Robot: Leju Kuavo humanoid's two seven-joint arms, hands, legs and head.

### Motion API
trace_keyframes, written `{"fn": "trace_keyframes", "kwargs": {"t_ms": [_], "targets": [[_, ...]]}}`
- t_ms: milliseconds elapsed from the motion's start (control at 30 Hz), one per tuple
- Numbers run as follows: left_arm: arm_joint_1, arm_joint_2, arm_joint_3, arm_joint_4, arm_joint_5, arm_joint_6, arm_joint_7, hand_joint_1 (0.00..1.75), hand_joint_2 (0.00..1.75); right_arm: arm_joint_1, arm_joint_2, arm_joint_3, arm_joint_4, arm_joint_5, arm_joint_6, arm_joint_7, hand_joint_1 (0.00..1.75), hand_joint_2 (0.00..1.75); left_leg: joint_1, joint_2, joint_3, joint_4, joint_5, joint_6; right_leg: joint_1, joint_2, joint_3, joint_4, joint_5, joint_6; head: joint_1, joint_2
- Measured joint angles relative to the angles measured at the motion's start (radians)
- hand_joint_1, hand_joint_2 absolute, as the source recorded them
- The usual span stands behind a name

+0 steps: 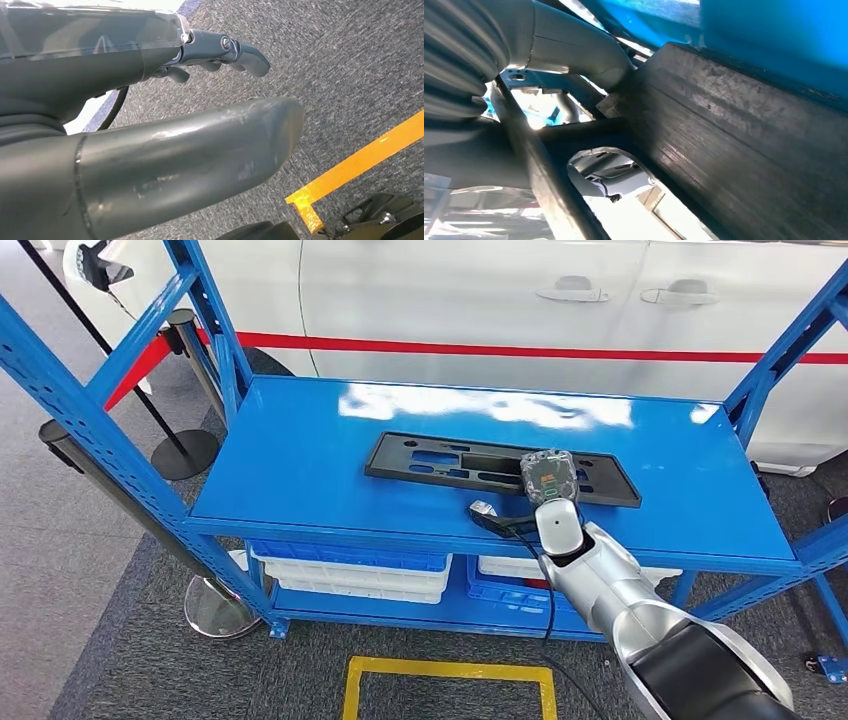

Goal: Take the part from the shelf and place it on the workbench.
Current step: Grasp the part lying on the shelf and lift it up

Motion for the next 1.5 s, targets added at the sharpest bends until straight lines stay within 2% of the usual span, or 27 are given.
{"fn": "trace_keyframes", "kwargs": {"t_ms": [167,267,400,500,600,733,1000,1133,1233,1500], "targets": [[0.0,0.0,0.0,0.0,0.001,0.0,0.0,0.0,0.0,0.005,0.0,-0.002,0.0,-0.008,-0.048,-0.014,1.75,1.75,0.0,0.0,-0.001,0.0,0.0,0.0,0.0,0.0,0.0,0.0,0.0,0.0,0.0,0.0],[0.0,0.0,0.001,0.0,0.002,0.0,0.001,0.0,0.0,0.01,0.004,-0.033,-0.006,-0.069,-0.11,-0.071,1.75,1.75,0.0,0.0,-0.002,0.0,0.0,0.0,0.0,0.0,0.0,0.001,0.0,0.0,0.0,0.0],[0.0,0.0,0.002,0.0,0.007,-0.001,0.0,0.0,0.0,0.013,0.027,-0.124,-0.048,-0.284,-0.161,-0.229,1.75,1.75,0.0,0.0,-0.003,0.0,0.0,0.0,0.0,0.0,-0.001,0.001,0.0,0.0,0.0,0.0],[0.0,0.0,0.006,0.0,0.014,-0.001,-0.006,0.0,0.0,0.004,0.05,-0.211,-0.121,-0.492,-0.142,-0.35,1.75,1.75,0.0,0.0,-0.004,0.0,0.0,0.0,0.0,0.0,-0.002,0.001,0.0,0.0,0.0,0.0],[0.002,0.001,0.015,0.0,0.032,0.001,-0.017,0.0,0.0,-0.013,0.069,-0.281,-0.197,-0.662,-0.105,-0.415,1.75,1.75,0.0,-0.001,-0.004,0.0,0.0,0.0,0.0,-0.001,-0.002,0.002,0.0,0.0,0.0,0.0],[0.003,0.001,0.044,0.0,0.073,0.008,-0.044,0.0,0.0,-0.045,0.081,-0.338,-0.289,-0.865,-0.044,-0.445,1.75,1.75,0.0,-0.001,-0.004,0.0,0.0,0.0,0.0,-0.001,-0.003,0.002,0.0,0.0,0.0,0.0],[0.003,0.002,0.125,0.0,0.177,0.006,-0.125,0.0,0.0,-0.115,0.076,-0.373,-0.403,-1.03,0.003,-0.429,1.75,1.75,0.0,0.0,-0.004,0.0,0.0,0.0,0.0,0.0,-0.003,0.002,0.0,0.0,0.0,0.0],[-0.001,0.002,0.192,0.0,0.287,-0.032,-0.262,0.0,1.75,-0.154,0.058,-0.391,-0.441,-1.158,0.028,-0.435,1.75,1.75,0.0,-0.001,-0.004,0.0,0.0,0.0,-0.001,-0.001,-0.004,0.002,0.0,0.0,0.0,0.0],[-0.007,0.001,0.25,0.0,0.361,-0.082,-0.382,0.0,1.75,-0.175,0.031,-0.412,-0.501,-1.28,0.06,-0.444,1.75,1.75,0.0,-0.001,-0.005,0.0,0.0,0.0,-0.001,-0.001,-0.004,0.002,0.0,0.0,0.0,0.0],[-0.016,-0.002,0.352,0.0,0.448,-0.223,-0.552,0.0,1.75,-0.168,-0.037,-0.427,-0.667,-1.437,0.089,-0.475,1.75,1.75,0.0,0.0,-0.005,0.0,0.0,0.0,-0.001,0.0,-0.005,0.001,0.0,0.0,0.0,0.0]]}}
